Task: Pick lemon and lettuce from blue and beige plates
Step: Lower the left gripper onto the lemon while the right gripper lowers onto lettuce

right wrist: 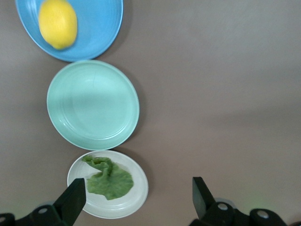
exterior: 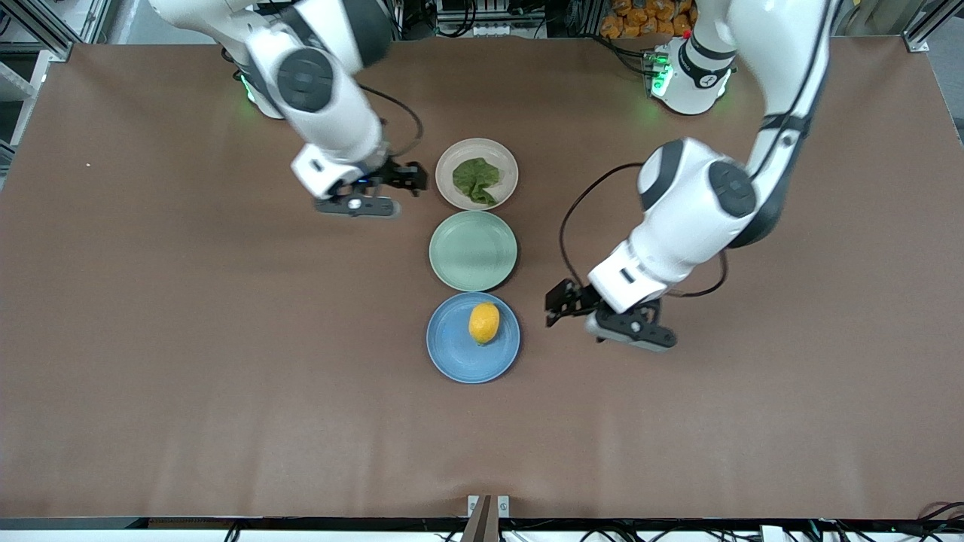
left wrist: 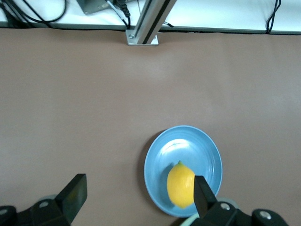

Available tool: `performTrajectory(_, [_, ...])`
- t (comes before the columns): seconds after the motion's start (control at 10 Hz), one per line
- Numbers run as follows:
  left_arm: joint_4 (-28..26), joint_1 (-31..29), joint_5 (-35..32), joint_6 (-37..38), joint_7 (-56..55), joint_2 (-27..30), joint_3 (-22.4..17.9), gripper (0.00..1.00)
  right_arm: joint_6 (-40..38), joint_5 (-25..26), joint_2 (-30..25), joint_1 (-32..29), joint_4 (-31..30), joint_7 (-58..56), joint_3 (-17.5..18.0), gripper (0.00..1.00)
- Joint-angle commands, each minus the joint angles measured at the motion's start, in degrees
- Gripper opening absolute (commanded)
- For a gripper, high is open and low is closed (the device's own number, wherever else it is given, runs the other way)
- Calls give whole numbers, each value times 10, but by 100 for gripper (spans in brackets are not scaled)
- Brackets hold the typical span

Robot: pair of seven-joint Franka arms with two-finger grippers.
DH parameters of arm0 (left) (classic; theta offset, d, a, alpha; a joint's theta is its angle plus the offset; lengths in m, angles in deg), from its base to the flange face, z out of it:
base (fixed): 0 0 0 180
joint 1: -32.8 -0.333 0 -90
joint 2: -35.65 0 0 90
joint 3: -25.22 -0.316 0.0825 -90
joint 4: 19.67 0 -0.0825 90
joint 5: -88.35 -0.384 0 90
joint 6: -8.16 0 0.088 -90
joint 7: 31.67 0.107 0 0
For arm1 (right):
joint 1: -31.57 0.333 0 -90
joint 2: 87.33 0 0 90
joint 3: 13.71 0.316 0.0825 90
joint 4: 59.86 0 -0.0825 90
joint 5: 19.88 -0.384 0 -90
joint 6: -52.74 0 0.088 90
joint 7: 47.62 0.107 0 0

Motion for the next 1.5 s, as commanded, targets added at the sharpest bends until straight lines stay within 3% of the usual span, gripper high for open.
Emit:
performTrajectory(0.0, [46,42,16,-59,-2,-78,-6,100,65,56,85,-4,6,109,66,100])
performTrajectory(0.2, [57,65,15,-74,-3,-109,-6,100,127,71,139,36,4,171,77,100])
performTrajectory(0.7, [75,104,14,-155,-7,-179,-7,100,280,82,149,44,-109,184,104,100])
performTrajectory(1.4, [78,120,6,-163,-10,-212,-7,100,314,80,197,42,-111,188,123,100])
